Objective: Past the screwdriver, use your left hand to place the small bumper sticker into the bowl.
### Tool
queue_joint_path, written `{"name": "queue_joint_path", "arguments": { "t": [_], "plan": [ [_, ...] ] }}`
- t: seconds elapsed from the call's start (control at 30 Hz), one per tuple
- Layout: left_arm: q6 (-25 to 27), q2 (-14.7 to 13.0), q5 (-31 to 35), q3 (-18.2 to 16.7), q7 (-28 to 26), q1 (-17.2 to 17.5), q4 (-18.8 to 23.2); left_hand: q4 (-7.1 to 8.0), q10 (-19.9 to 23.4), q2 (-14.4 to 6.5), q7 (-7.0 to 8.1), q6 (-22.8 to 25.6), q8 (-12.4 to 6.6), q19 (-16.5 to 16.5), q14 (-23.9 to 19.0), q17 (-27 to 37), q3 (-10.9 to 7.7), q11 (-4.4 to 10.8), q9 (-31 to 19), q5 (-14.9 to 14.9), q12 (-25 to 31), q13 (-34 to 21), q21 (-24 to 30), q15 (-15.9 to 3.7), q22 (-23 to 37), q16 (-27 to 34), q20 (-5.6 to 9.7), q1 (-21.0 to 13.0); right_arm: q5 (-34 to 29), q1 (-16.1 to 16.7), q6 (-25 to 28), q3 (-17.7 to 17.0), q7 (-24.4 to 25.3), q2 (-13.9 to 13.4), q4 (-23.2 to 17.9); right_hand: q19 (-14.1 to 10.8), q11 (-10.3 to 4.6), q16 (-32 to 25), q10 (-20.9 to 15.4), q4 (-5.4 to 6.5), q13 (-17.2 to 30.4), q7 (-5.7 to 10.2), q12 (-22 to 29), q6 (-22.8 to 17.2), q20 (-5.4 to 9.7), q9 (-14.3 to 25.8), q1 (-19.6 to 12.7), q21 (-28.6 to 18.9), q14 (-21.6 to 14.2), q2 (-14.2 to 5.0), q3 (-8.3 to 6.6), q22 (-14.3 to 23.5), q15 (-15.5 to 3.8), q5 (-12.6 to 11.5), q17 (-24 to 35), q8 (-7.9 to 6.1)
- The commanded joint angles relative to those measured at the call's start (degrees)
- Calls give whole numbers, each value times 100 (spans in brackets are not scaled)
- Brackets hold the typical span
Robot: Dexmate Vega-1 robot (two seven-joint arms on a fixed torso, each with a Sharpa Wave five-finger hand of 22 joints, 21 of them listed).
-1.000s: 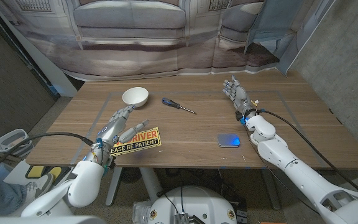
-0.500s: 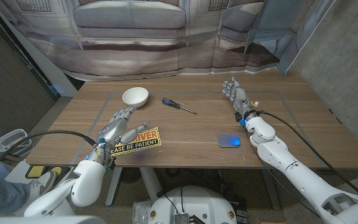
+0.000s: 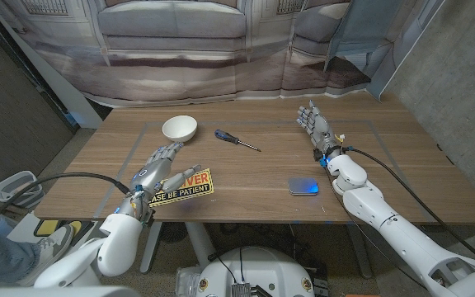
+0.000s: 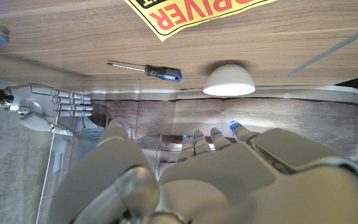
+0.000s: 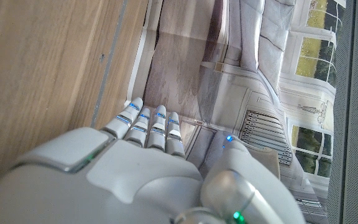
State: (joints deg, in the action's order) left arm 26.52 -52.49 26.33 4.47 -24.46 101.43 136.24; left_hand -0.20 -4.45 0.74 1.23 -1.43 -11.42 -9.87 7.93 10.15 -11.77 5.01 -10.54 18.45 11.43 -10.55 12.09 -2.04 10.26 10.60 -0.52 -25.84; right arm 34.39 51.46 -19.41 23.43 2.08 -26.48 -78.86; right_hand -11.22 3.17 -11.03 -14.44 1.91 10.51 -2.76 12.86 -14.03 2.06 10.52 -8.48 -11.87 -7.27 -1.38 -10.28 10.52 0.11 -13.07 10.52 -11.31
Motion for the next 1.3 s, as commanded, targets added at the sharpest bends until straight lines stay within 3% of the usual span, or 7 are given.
{"name": "queue_joint_path", "arguments": {
  "t": [0.03,0.3,0.4,0.47,0.63,1.1,1.3],
  "plan": [
    [206,-53,53,107,-49,28,73,-44,-31,-4,43,39,-11,-191,-47,18,-2,37,-10,28,-8,-6,42,-53,25,30,-51,-85,15,-12,-48,-6,-55,-4,40,-68,21,-5,-35,-22,18,-2,-11,-51,158,17,-13,-10,-54,-53,-22,20,-14,5,28,-2],
    [341,-69,102,159,-107,61,142,-110,-32,9,49,59,-16,-4,-123,18,-9,49,-13,47,-6,-7,99,-27,29,47,-170,-190,43,-42,-41,-2,-97,11,97,-74,9,-3,-36,-26,18,5,-14,-54,158,18,-20,-10,-58,-61,-22,21,-17,7,28,-2],
    [383,-43,122,202,-166,33,135,-196,172,28,95,207,-64,275,-311,25,-14,63,-18,77,64,-11,182,24,40,92,-245,-330,45,-47,-32,2,-101,13,115,-75,-3,-4,-35,-28,18,9,-15,-57,158,18,-21,-9,-63,-62,-20,21,-13,8,28,-2],
    [417,-64,105,218,-130,9,140,-263,406,36,102,423,-124,681,-566,39,-13,83,-24,104,128,-18,313,70,57,149,-323,-446,44,-46,-22,-2,-77,19,115,-70,-2,-3,-45,-29,18,9,-12,-57,155,18,-22,-7,-64,-63,-20,21,-9,9,29,-2],
    [476,-54,119,242,-204,13,137,-314,584,36,141,619,-167,985,-722,53,-10,83,-31,125,160,-26,413,37,77,163,-461,-540,55,-64,-3,-4,-64,33,122,-64,8,-1,-47,-31,18,16,-13,-72,154,18,-24,-4,-63,-65,-19,21,-5,10,28,-7],
    [869,-103,311,470,-316,-101,155,-356,506,22,177,664,-156,982,-710,60,-19,127,-36,139,104,-31,394,19,85,126,-585,-627,29,-108,29,37,-69,62,156,-57,5,3,-48,-37,19,20,-16,-82,153,18,-31,0,-62,-73,-18,21,-16,14,29,-8],
    [698,-94,174,492,-374,-168,14,-374,513,14,207,670,-150,950,-708,62,-26,154,-37,144,100,-32,376,10,86,116,-607,-665,23,-91,50,21,-26,44,116,-58,5,3,-50,-39,19,23,-17,-88,152,19,-33,1,-64,-74,-15,21,-15,16,29,-9]
  ]
}}
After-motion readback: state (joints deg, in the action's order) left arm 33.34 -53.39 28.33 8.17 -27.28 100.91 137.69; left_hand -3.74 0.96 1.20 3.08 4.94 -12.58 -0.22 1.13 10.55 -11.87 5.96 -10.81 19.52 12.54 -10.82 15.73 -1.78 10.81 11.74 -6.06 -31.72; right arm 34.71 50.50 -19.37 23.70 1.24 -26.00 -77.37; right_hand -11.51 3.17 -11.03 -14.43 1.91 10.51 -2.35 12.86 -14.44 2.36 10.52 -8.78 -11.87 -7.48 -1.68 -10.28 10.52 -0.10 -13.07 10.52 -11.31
